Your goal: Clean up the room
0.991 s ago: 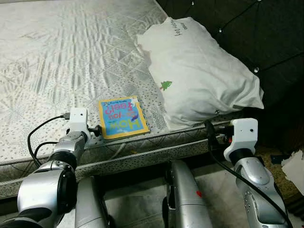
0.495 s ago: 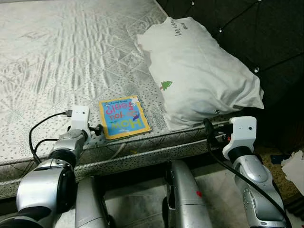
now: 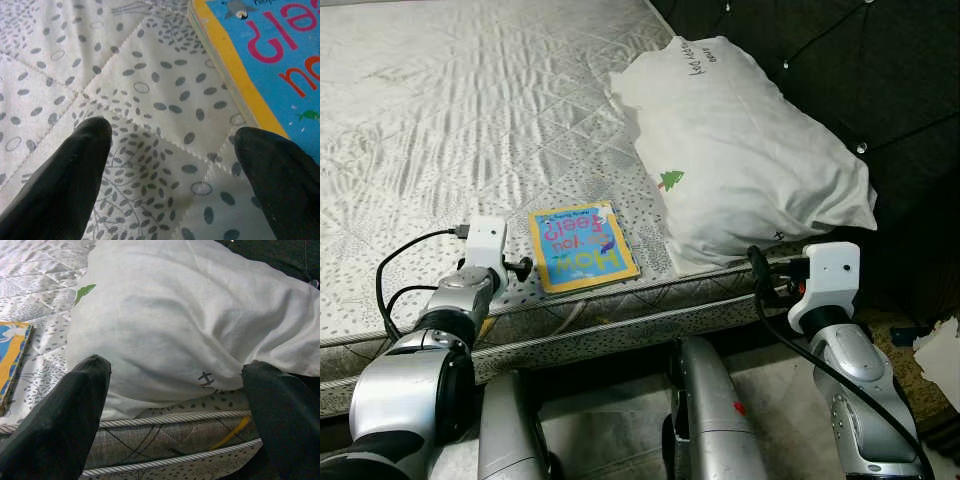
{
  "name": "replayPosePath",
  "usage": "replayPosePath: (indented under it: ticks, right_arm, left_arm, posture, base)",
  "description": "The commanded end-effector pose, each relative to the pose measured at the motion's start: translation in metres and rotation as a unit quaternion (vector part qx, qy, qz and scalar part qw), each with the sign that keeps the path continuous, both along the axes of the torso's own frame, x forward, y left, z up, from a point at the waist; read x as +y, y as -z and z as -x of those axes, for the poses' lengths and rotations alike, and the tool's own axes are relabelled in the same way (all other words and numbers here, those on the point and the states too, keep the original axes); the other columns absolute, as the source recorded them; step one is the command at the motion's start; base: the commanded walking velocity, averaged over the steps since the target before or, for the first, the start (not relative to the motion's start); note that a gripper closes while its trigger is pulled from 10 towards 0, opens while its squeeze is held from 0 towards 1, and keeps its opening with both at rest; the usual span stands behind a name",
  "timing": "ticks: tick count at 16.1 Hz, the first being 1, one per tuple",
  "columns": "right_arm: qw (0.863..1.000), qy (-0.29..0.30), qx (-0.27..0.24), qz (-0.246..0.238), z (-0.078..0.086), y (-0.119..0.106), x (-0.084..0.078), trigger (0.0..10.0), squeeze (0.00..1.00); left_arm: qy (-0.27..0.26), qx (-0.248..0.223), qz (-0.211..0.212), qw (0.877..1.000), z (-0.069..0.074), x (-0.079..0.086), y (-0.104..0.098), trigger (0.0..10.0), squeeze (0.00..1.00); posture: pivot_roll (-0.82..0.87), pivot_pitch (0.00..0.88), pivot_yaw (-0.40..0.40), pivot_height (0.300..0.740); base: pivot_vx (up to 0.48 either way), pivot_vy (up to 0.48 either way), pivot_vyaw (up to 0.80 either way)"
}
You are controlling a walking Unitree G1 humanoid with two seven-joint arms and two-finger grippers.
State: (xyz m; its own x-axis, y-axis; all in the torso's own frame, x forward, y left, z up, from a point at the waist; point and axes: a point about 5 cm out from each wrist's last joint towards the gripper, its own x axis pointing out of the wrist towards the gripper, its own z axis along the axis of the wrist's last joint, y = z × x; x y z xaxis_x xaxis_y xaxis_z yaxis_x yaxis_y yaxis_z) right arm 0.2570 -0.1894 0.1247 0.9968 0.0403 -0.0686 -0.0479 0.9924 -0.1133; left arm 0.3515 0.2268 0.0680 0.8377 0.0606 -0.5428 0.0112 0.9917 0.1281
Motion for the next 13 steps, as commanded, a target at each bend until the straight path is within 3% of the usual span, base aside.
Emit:
replayPosePath:
  ticks: [1, 4, 9, 11, 13]
  right_arm:
    - [1.0, 0.01, 0.0, 0.006, 0.0, 0.0, -0.005, 10.0, 0.0]
    - [1.0, 0.01, 0.0, 0.001, -0.002, 0.002, -0.003, 10.0, 0.0]
    - [1.0, -0.003, -0.003, -0.027, -0.012, 0.008, 0.015, 10.0, 0.0]
    - [0.999, -0.005, -0.002, -0.049, -0.02, 0.011, 0.023, 10.0, 0.0]
    - [0.998, -0.006, 0.0, -0.068, -0.028, 0.014, 0.032, 10.0, 0.0]
  left_arm:
    - [0.0, -0.001, -0.001, 1.0, -0.002, -0.001, -0.002, 10.0, 0.0]
    - [-0.035, -0.02, 0.002, 0.999, -0.001, 0.01, -0.005, 10.0, 0.0]
    - [-0.089, -0.041, 0.02, 0.995, 0.014, 0.023, 0.009, 10.0, 0.0]
    - [-0.142, -0.13, 0.004, 0.981, 0.014, 0.032, -0.003, 10.0, 0.0]
    - [-0.144, -0.181, -0.013, 0.973, 0.015, 0.029, -0.012, 10.0, 0.0]
  posture:
    - [-0.2, 0.04, -0.03, 0.502]
    - [-0.18, 0.031, -0.026, 0.502]
    - [-0.09, 0.008, -0.017, 0.502]
    - [-0.03, 0.0, -0.008, 0.502]
    - [0.01, 0.0, -0.007, 0.502]
  base:
    - [0.0, 0.0, 0.0]
    - [0.0, 0.0, 0.0]
    - [0.0, 0.0, 0.0]
    - [0.0, 0.0, 0.0]
    - [0.0, 0.0, 0.0]
